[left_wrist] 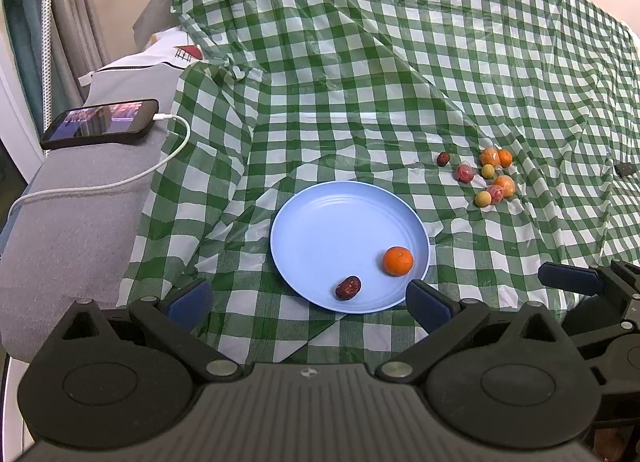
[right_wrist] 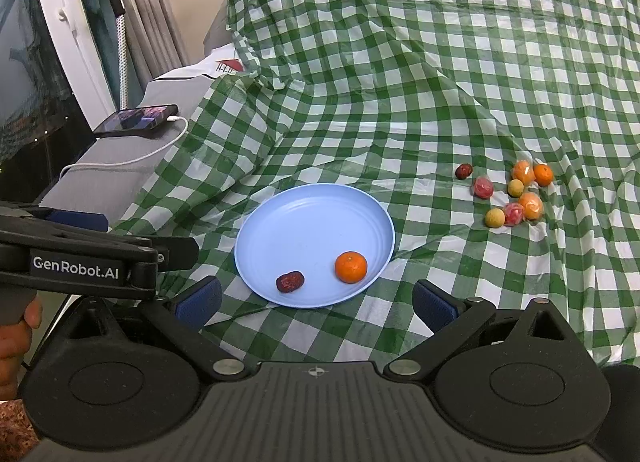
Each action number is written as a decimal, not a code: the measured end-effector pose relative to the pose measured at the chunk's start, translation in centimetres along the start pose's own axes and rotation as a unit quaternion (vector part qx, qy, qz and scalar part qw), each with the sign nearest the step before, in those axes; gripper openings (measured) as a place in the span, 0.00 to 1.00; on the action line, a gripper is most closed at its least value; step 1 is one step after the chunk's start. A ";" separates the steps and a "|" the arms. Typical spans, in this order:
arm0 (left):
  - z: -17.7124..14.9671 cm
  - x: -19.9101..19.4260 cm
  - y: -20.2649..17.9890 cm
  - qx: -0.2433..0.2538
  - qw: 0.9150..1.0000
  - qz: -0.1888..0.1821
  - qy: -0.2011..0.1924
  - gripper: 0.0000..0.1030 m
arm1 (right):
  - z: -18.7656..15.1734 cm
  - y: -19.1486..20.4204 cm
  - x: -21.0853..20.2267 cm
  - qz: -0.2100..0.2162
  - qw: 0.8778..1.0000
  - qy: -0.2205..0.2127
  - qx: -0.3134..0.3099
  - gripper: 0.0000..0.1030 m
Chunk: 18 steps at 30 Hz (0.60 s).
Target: Organize fruits
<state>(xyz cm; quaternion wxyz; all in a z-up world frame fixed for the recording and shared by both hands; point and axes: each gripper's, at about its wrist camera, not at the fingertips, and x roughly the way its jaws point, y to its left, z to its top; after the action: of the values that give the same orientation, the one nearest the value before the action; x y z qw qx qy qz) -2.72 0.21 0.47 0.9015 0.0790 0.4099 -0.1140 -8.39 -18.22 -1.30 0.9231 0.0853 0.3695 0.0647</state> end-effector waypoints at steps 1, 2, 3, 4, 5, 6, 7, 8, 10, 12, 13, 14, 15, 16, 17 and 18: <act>0.0 0.0 -0.1 0.001 1.000 0.000 0.000 1.00 | 0.0 0.0 0.0 0.000 1.000 0.000 0.001 0.98; 0.0 0.0 -0.1 0.001 1.000 0.001 0.001 1.00 | 0.0 -0.1 0.0 0.000 1.000 0.001 0.000 0.98; 0.1 0.1 -0.2 0.002 1.000 0.001 0.001 1.00 | 0.0 -0.1 0.0 0.001 1.000 0.001 0.001 0.98; 0.1 0.1 -0.3 0.002 1.000 0.001 0.002 1.00 | 0.0 -0.2 0.0 0.002 1.000 0.001 0.002 0.98; 0.2 0.2 -0.3 0.003 1.000 0.001 0.003 1.00 | 0.0 -0.2 0.0 0.002 1.000 0.001 0.003 0.98; 0.2 0.2 -0.3 0.003 1.000 0.001 0.003 1.00 | 0.0 -0.3 0.0 0.002 1.000 0.001 0.003 0.98; 0.2 0.2 -0.3 0.002 1.000 0.001 0.003 1.00 | 0.0 -0.3 0.1 0.002 1.000 0.001 0.004 0.98; 0.2 0.2 -0.3 0.003 1.000 0.001 0.002 1.00 | 0.0 -0.3 0.1 0.002 1.000 0.000 0.004 0.98; 0.2 0.2 -0.3 0.003 1.000 0.001 0.002 1.00 | 0.0 -0.5 0.1 0.002 1.000 0.000 0.005 0.98; 0.2 0.2 -0.4 0.003 1.000 0.001 0.003 1.00 | 0.0 -0.4 0.2 0.001 1.000 0.000 0.008 0.98; 0.2 0.2 -0.4 0.003 1.000 0.001 0.003 1.00 | 0.0 -0.4 0.2 -0.001 1.000 -0.001 0.009 0.98; 0.2 0.3 -0.4 0.003 1.000 0.000 0.004 1.00 | 0.1 -0.5 0.2 -0.002 1.000 -0.002 0.010 0.98; 0.3 0.4 -0.6 0.003 1.000 0.000 0.005 1.00 | 0.1 -0.5 0.2 -0.004 1.000 -0.003 0.011 0.98; 0.3 0.5 -0.8 0.005 1.000 0.000 0.006 1.00 | 0.1 -0.6 0.2 -0.006 1.000 -0.004 0.013 0.98; 0.4 0.6 -1.0 0.007 1.000 0.000 0.007 1.00 | 0.1 -0.8 0.3 -0.008 1.000 -0.005 0.017 0.98; 0.5 0.8 -1.2 0.009 1.000 0.001 0.007 1.00 | 0.1 -0.8 0.4 -0.009 1.000 -0.005 0.019 0.98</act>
<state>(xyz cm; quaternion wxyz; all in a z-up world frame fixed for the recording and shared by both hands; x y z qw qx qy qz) -2.18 -1.16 0.15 0.8979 0.0881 0.4152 -0.1166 -8.00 -18.93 -1.70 0.9235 0.1002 0.3671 0.0487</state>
